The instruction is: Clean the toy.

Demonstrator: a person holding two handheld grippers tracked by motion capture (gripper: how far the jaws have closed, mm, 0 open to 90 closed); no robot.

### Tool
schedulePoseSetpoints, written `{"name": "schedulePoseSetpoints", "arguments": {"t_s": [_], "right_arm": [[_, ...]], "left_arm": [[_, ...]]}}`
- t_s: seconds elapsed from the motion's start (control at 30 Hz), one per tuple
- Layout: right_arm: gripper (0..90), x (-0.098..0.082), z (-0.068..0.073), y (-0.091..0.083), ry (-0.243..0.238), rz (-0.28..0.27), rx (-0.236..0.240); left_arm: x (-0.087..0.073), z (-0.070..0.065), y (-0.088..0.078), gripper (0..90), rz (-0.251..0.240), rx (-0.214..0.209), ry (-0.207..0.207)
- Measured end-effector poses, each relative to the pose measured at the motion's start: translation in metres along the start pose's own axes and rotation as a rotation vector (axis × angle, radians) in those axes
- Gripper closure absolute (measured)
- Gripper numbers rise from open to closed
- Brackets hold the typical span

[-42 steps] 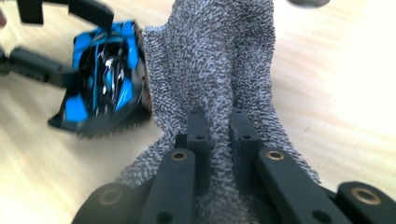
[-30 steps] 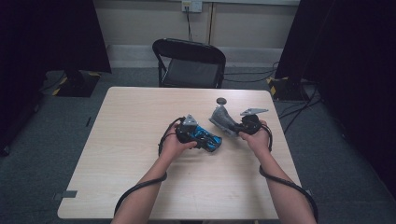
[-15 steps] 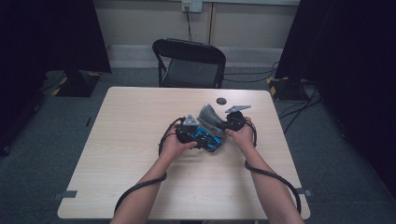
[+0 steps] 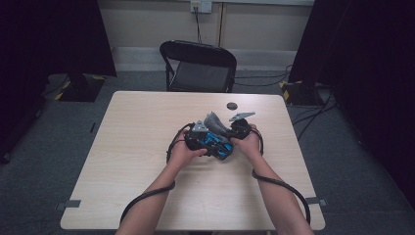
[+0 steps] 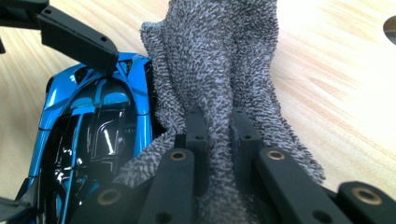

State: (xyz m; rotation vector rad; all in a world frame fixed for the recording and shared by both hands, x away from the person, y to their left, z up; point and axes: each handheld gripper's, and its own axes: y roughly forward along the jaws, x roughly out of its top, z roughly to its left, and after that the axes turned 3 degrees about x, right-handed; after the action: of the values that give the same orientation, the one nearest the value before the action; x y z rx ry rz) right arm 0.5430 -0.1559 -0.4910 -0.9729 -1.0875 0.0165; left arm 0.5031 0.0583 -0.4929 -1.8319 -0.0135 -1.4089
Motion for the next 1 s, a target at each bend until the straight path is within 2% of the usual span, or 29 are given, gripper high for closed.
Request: {"name": "schedulePoseSetpoints", "arguments": {"t_s": [0.17, 0.7, 1.0], "right_arm": [[81.1, -0.002, -0.002, -0.001, -0.006, 0.001, 0.025], [81.0, -0.013, -0.008, -0.016, -0.037, 0.015, 0.039], [81.0, -0.023, -0.008, -0.027, -0.016, 0.005, 0.031]], "left_arm": [[0.000, 0.000, 0.000, 16.0, 0.000, 0.002, 0.002], [0.000, 0.000, 0.000, 16.0, 0.002, 0.001, 0.003], [0.000, -0.001, 0.000, 16.1, 0.003, 0.007, 0.004]]}}
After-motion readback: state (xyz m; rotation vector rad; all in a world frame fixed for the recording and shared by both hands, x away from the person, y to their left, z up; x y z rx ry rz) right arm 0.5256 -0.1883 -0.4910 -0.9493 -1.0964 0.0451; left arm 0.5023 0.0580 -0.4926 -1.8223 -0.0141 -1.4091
